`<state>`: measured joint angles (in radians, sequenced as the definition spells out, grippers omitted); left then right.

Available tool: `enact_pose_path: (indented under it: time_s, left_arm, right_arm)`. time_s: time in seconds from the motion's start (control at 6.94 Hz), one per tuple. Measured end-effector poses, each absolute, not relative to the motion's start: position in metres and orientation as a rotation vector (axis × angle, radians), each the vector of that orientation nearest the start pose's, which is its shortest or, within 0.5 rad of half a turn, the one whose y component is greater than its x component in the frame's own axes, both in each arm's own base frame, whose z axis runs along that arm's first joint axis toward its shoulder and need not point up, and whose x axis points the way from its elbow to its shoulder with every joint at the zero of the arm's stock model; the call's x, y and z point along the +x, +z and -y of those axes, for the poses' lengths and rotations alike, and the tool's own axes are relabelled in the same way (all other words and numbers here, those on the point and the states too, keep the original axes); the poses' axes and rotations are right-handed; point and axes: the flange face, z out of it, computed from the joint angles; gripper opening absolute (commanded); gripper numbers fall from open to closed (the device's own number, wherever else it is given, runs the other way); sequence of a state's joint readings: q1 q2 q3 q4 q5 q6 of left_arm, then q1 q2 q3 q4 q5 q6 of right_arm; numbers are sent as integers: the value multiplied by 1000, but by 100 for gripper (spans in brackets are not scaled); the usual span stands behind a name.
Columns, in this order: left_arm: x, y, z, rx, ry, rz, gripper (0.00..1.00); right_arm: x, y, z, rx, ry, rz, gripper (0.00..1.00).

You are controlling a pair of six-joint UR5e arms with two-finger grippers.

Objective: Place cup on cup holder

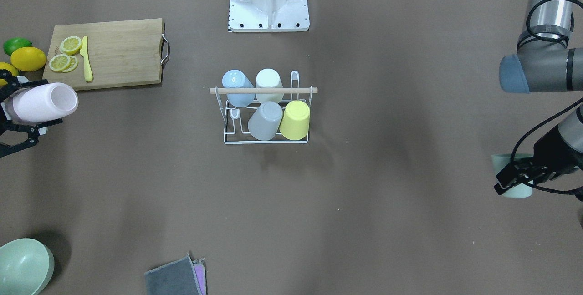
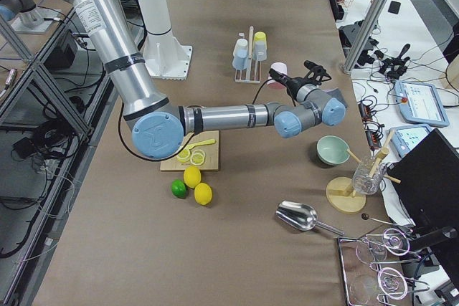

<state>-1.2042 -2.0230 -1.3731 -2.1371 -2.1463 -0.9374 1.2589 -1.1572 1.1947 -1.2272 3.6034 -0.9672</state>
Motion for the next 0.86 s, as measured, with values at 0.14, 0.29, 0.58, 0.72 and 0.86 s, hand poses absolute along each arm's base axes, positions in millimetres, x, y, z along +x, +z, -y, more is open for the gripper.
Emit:
enact_pose_path:
  time_s: [0.14,0.29,0.58,0.72,0.86]
  left_arm:
    - [167,420,675,434,-369,-952,0]
    - [162,410,673,572,-450,-974,0]
    - [175,395,660,881,-581,-1000,0]
    - [196,385,649,1035,-642,-997,0]
    - [225,371,633,1165,-684,-987,0]
  right_arm:
    - [-166,464,614,1001,-1169,2041,36]
    - [-184,466,607,1049,-1197,2083,36]
    - [-216,478,592,1191,-1239,2140,34]
    - [-236,488,585,1269,-1236,2174,34]
    - [-251,491,580,1346,-1199,2231,34]
